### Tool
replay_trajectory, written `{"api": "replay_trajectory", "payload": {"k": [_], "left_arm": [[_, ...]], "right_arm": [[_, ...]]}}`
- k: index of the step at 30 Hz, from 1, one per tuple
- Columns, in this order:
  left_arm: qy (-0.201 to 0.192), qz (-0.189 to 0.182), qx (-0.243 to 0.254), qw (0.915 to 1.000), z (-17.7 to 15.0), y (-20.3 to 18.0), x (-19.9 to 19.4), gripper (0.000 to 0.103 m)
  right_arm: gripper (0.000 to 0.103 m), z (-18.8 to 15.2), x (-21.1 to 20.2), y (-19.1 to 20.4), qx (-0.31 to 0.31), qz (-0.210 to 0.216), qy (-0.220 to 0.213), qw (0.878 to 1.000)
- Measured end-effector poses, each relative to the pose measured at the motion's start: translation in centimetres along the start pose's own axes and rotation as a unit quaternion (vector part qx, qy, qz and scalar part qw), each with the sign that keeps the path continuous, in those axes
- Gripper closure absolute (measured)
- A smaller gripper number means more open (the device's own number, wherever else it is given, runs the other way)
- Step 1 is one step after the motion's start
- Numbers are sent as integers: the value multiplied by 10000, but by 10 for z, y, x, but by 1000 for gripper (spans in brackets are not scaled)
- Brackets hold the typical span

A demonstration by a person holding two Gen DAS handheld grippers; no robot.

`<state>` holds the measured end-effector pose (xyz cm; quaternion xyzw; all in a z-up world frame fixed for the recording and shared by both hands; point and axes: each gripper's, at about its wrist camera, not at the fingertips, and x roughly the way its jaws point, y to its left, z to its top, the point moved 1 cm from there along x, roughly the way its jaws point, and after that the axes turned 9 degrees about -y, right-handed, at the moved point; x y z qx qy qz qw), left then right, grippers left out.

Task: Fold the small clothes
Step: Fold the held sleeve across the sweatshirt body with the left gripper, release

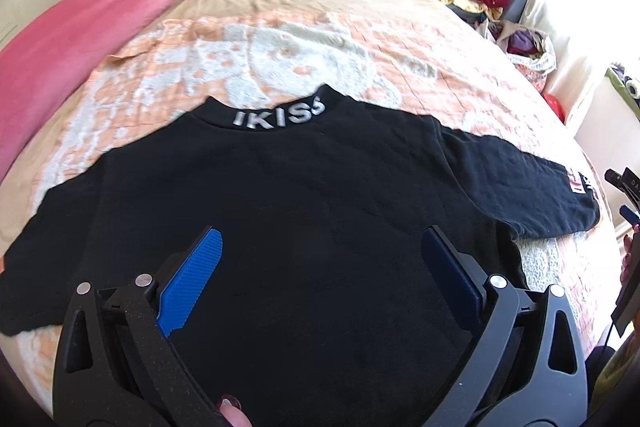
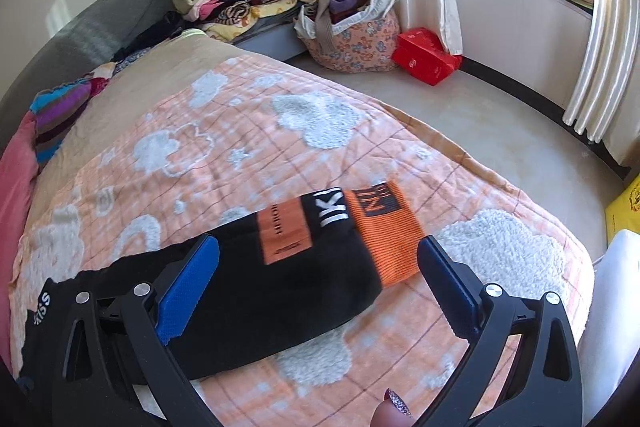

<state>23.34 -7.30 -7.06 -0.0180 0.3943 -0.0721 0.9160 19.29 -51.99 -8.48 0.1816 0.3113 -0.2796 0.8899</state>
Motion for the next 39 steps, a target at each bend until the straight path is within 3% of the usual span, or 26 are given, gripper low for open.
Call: {"api": "replay_trajectory", "payload": {"k": [11,18,20,21,23,24,25,27,32,34,39], "left_arm": [[489,-301,218,9981,-25,-38,43,10],[717,-63,348,9968,-43,-44,64,10],[677,-43,382,9970,-45,-45,64,10],[664,-57,365,9971,-45,-44,63,10],[660,-84,335,9972,-44,-42,61,10],[648,-108,313,9973,-44,-41,60,10],[637,-127,302,9974,-43,-40,58,10],[638,-178,258,9975,-43,-38,53,10],[384,-261,198,9987,-36,-32,29,10],[276,-248,209,9991,-34,-28,20,10],[48,-172,-30,9998,-23,-3,-1,10]], "right_arm": [[4,-13,48,-20,33,-372,436,9983],[4,-25,76,-21,193,-183,937,9952],[4,-25,74,-20,189,-151,890,9957],[7,-24,73,-18,210,-50,880,9959],[31,-21,68,-17,302,134,814,9961],[52,-20,66,-17,363,271,804,9957],[65,-18,64,-16,451,431,801,9948],[77,-15,58,-15,546,663,751,9935],[80,-2,29,-1,700,1365,458,9871],[80,2,13,15,729,1833,410,9795],[80,0,-37,89,119,2865,282,9576]]}}
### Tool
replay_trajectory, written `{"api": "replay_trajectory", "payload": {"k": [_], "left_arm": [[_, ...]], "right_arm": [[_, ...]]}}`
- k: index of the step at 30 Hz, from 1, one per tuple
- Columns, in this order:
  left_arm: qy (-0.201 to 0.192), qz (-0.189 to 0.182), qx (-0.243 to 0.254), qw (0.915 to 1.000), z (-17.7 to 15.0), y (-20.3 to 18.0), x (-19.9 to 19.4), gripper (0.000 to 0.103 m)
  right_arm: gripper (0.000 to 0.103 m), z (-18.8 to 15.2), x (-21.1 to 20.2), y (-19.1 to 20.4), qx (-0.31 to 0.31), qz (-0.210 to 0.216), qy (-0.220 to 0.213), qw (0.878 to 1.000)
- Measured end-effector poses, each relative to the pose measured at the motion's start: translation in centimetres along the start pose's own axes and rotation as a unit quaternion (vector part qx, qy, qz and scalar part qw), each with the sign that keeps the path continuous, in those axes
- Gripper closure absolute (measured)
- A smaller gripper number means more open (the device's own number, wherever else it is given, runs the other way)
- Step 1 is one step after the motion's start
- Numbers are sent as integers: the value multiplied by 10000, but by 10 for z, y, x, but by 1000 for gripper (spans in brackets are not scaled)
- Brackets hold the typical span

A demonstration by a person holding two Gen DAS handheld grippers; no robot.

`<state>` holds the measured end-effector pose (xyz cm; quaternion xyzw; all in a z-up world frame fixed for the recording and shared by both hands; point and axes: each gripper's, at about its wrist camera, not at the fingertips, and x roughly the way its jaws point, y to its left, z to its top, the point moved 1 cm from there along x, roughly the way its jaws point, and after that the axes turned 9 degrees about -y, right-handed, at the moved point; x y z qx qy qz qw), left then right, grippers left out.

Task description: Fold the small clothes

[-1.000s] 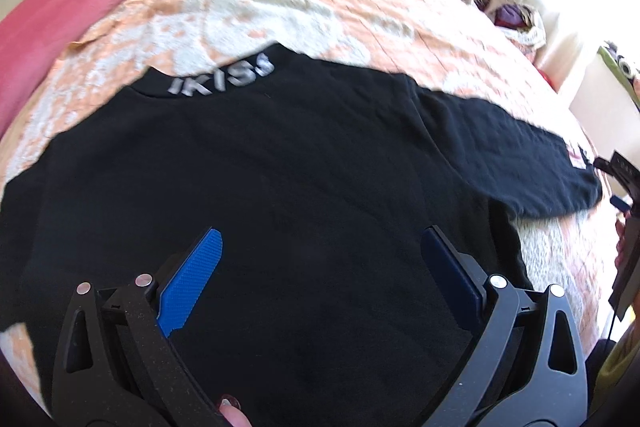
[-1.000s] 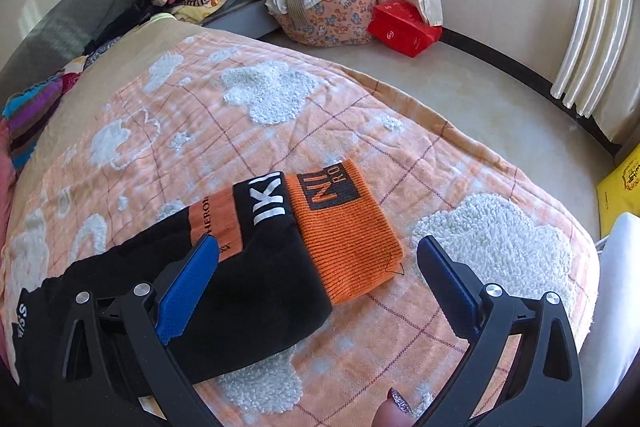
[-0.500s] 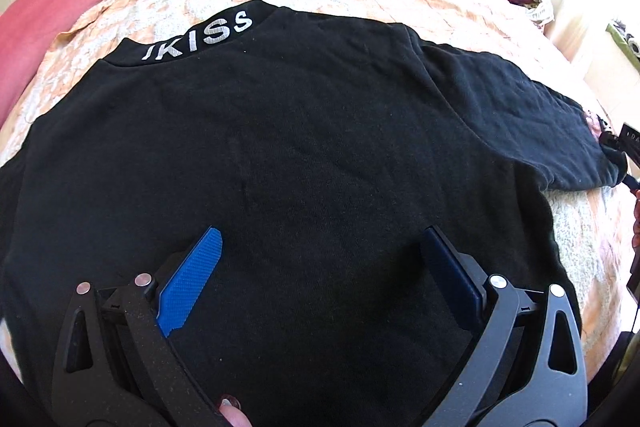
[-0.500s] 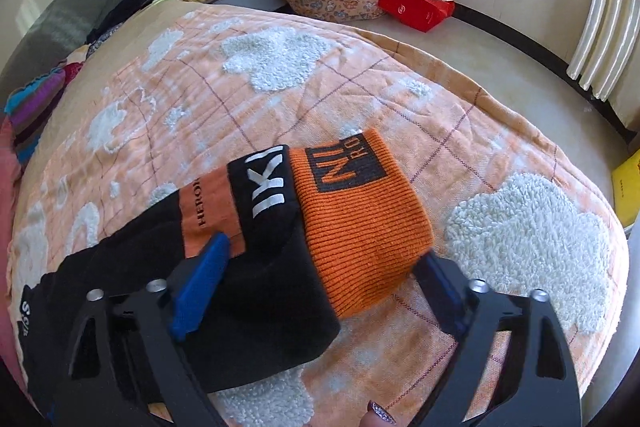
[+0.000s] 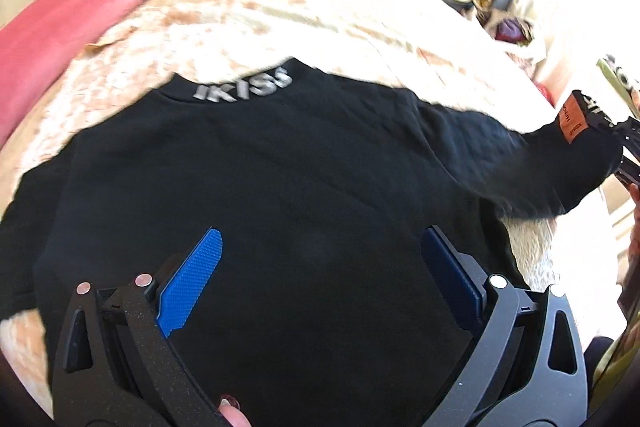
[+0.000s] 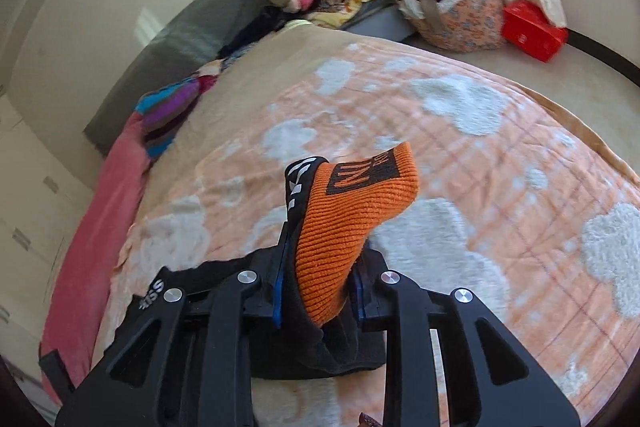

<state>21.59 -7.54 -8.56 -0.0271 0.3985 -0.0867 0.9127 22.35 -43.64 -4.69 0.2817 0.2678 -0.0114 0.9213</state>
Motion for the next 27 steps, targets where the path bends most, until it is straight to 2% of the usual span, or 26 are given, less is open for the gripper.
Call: {"api": "replay_trajectory", "payload": {"k": [5,8,13,15,19,20,23,27], "left_arm": [[-158,281,-272,9991,8,32,-16,10],[-185,390,-448,9981,11,45,-20,10],[-232,477,-730,9959,10,71,-30,10],[-220,478,-758,9957,10,73,-30,10],[-118,341,-856,9957,6,71,-24,10],[-111,331,-853,9957,5,70,-23,10],[-43,197,-862,9961,3,63,-18,10],[301,-222,-1136,9928,-1,51,2,10]], "right_arm": [[80,-24,12,95,-531,950,385,9933],[80,-45,27,138,-840,1111,628,9883],[80,-93,52,184,-1382,1302,1114,9755],[76,-105,63,184,-1534,1366,1326,9696],[50,-121,70,186,-1675,1586,1609,9596],[48,-118,67,185,-1669,1645,1583,9592],[41,-102,58,180,-1682,1580,1315,9641],[37,-84,55,157,-1653,1135,1117,9733]]}}
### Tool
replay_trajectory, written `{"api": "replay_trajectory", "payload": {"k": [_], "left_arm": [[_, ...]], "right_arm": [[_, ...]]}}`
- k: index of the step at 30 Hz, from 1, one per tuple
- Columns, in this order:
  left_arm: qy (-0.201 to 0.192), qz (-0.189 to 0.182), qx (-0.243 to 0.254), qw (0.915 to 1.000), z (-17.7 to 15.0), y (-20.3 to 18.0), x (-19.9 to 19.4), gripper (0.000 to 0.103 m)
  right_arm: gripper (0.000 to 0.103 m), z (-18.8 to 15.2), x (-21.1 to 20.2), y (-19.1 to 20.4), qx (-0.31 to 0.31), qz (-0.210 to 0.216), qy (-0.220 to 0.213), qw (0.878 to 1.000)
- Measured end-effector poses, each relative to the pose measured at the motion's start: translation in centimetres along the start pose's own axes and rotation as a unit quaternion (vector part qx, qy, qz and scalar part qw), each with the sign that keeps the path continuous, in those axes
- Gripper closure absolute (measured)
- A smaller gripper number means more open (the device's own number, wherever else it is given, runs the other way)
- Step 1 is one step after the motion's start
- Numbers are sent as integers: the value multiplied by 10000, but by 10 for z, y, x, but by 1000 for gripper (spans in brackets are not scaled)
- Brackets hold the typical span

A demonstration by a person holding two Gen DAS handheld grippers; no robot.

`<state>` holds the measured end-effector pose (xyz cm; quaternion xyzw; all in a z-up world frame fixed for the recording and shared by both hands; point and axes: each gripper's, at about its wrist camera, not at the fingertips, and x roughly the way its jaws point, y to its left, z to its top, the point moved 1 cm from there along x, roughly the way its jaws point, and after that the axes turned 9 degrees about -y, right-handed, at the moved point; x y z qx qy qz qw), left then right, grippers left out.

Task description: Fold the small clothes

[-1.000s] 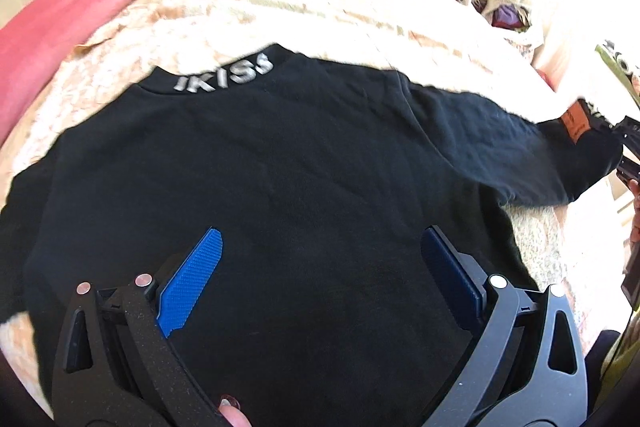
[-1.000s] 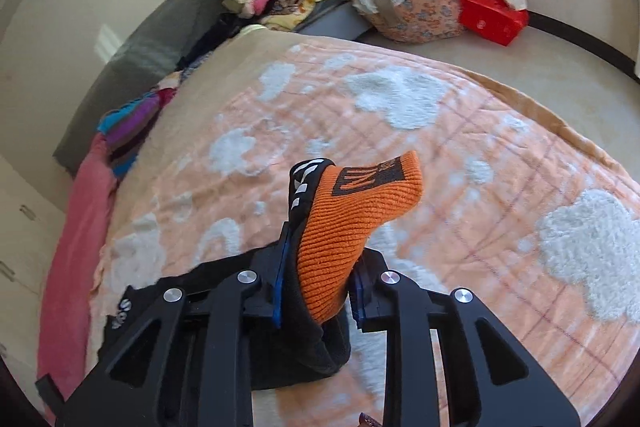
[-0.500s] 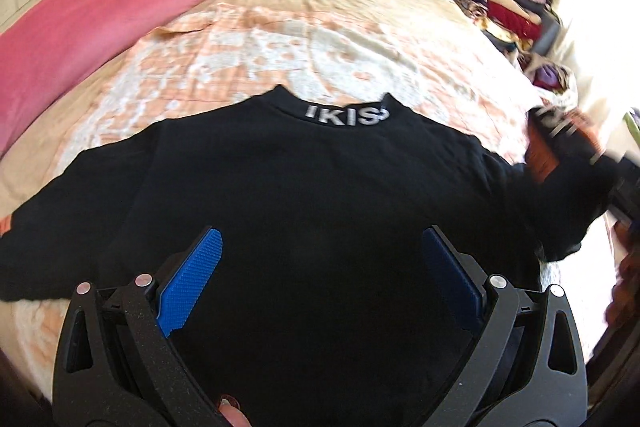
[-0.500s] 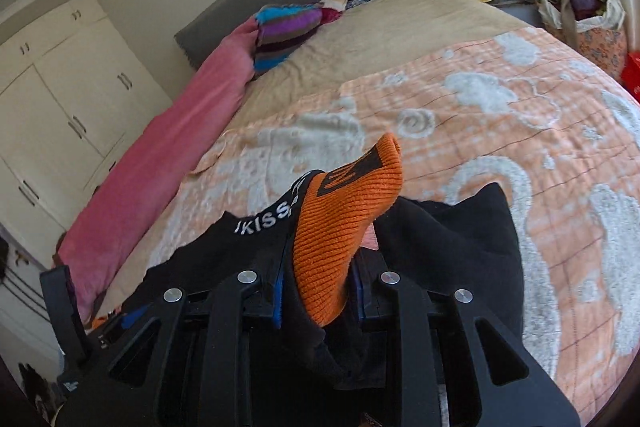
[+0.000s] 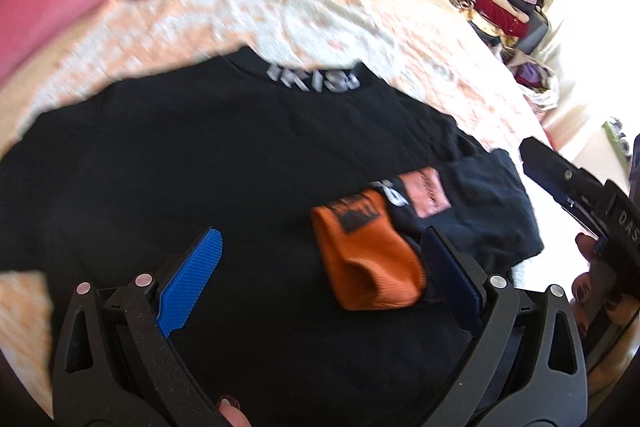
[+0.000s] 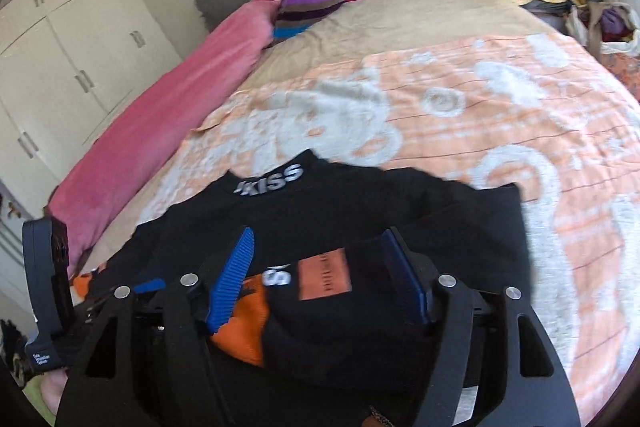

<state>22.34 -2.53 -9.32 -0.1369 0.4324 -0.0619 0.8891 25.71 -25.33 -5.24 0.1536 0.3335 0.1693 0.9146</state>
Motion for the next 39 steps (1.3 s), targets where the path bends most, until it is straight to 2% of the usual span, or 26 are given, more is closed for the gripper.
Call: {"api": "replay_trajectory", "payload": {"k": [6,8,9,10,11,12,14,18,20,22,24,26,30,36,39], "left_arm": [[512,0,-386,9979,-13,-8,40,10],[387,190,-275,9987,-14,-16,42,29],[282,342,-226,9988,-14,-21,42,64],[233,395,-212,9987,-13,-24,42,80],[195,407,-185,9988,-12,-27,43,89],[192,231,-204,9993,-9,-31,43,96],[62,191,-89,9998,-1,-37,38,96],[-522,82,4,9986,33,-31,5,97],[-834,141,71,9964,48,-24,-14,97],[-1112,290,177,9932,65,-8,-34,97],[-1178,426,160,9920,71,6,-42,97],[-1235,717,176,9896,73,25,-46,97],[-1009,883,-92,9909,68,60,-42,97],[-514,1225,-267,9908,50,98,-12,96],[-430,1347,-314,9895,45,109,-2,90]], "right_arm": [[34,10,-14,-43,397,-490,-155,9979],[33,10,-17,-51,458,-531,-190,9974],[33,10,-19,-55,505,-573,-192,9969],[33,11,-19,-56,521,-586,-194,9967],[33,11,-19,-57,523,-596,-201,9966],[33,11,-19,-58,522,-636,-209,9964],[33,11,-19,-57,477,-679,-225,9963],[33,10,-18,-53,406,-602,-229,9971],[33,9,-15,-44,251,-526,-175,9981],[33,7,-12,-33,53,-445,-155,9989],[33,4,-6,-20,-158,-375,-86,9991],[33,-1,0,-8,-370,-291,9,9989],[33,-13,14,12,-755,-200,203,9967],[34,-31,33,31,-1209,-175,436,9916],[34,-41,44,36,-1388,-191,563,9885]]}}
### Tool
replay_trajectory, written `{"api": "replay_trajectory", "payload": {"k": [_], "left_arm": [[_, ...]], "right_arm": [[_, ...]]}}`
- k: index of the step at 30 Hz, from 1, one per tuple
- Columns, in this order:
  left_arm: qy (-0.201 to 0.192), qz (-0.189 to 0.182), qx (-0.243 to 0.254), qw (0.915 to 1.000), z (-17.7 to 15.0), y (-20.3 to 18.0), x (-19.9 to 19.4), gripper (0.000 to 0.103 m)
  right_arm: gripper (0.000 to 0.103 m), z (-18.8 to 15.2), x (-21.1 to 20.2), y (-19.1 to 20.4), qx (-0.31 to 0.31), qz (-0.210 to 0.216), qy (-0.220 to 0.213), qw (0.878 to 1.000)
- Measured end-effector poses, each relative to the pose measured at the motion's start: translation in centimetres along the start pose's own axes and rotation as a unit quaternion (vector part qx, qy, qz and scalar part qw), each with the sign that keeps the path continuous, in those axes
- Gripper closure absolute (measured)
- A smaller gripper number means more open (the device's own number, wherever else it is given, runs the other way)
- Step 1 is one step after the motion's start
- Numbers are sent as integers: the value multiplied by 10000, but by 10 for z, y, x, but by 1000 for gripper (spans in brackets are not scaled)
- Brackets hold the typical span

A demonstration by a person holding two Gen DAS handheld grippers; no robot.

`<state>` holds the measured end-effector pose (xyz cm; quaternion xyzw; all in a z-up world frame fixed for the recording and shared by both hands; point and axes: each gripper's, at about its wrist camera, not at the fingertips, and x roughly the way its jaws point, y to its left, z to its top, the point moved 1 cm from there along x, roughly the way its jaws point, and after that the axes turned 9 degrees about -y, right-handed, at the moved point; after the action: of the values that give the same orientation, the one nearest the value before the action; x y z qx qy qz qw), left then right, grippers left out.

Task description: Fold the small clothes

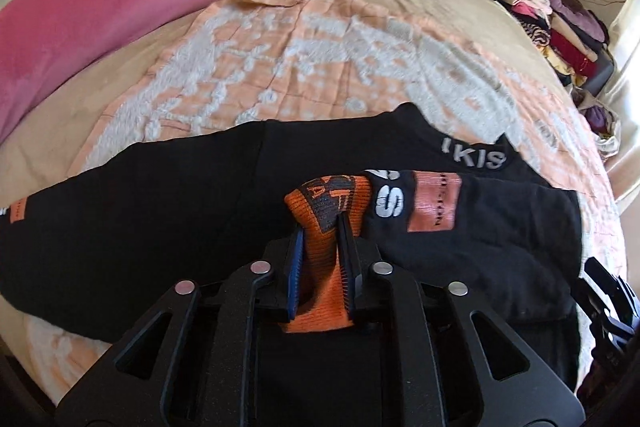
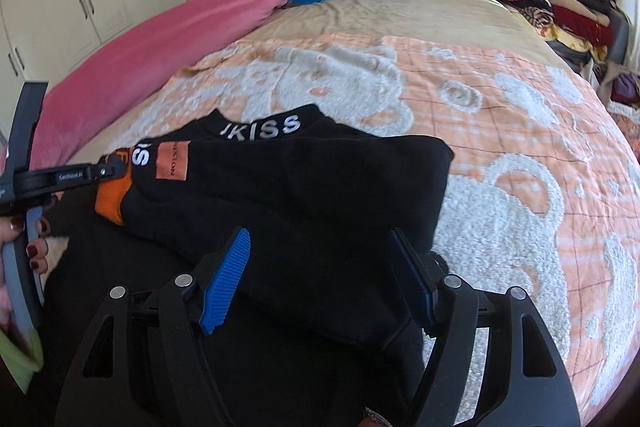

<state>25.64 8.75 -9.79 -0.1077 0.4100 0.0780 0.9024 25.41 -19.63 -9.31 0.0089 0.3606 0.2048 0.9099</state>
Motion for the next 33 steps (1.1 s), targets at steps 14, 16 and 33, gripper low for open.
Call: {"api": "replay_trajectory", "payload": {"k": [14,16,33], "left_arm": [[-522,373,482,9968,-3,7,-31,77],[-496,192,776,9956,-12,-12,-36,77],[-69,86,842,9964,-27,-23,-31,51]], "right_arm": [[34,-11,15,-10,60,-225,294,9993],[34,-7,10,-8,85,-159,195,9996],[31,-8,5,-3,169,4,273,9995]]}}
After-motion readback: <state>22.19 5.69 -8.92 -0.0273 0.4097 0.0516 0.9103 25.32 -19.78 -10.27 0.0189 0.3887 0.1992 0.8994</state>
